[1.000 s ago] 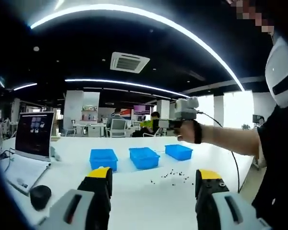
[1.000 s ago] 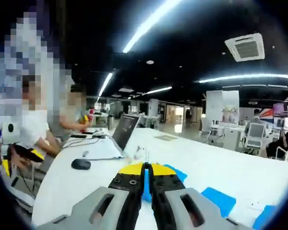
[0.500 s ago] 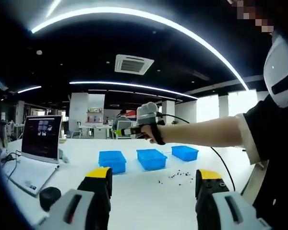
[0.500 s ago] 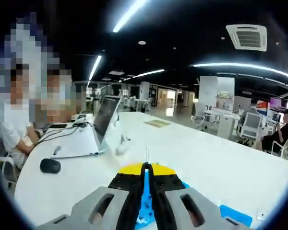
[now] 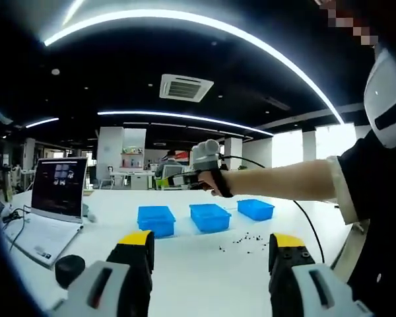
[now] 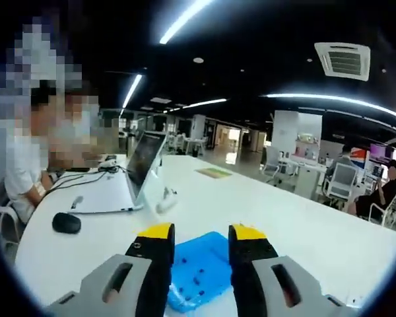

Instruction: Pick up the resistors one by one and place each resistor into its matching bin, sorting the parts by color and model until every resistor is separated into the correct bin for its type

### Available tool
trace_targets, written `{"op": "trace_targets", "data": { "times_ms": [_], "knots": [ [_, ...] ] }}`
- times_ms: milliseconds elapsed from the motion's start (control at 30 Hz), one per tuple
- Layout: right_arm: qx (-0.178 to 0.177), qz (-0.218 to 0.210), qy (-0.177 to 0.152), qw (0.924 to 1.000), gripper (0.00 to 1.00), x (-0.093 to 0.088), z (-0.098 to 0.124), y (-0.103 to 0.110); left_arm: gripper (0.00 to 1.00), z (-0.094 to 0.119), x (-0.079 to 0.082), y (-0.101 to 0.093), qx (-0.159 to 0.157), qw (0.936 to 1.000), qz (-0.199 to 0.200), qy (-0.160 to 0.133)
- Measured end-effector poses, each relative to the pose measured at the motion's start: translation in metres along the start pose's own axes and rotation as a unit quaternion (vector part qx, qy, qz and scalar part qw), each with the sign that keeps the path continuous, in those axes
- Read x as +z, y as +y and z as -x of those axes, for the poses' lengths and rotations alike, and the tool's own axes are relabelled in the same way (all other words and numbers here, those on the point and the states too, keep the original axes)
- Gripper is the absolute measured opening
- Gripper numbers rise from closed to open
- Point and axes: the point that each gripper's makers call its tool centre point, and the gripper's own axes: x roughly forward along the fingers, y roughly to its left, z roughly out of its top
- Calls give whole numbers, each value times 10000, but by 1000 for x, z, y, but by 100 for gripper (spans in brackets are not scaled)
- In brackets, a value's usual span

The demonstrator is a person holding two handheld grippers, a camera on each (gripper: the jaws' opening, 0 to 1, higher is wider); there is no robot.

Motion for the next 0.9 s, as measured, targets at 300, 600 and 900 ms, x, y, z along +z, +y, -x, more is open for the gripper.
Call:
{"op": "trace_targets", "data": {
  "times_ms": [300,600,900],
  "knots": [
    [-28,-628,-639,9960,35,2,135,-8,72,-14,-8,-6,-175,9998,87,21],
    [-353,-1056,-711,9912,34,-37,262,3,72,-30,-19,-17,-428,9988,166,140],
    [-946,-1441,-524,9836,33,-94,366,24,72,-37,-18,-24,-584,9981,126,178]
  ]
}}
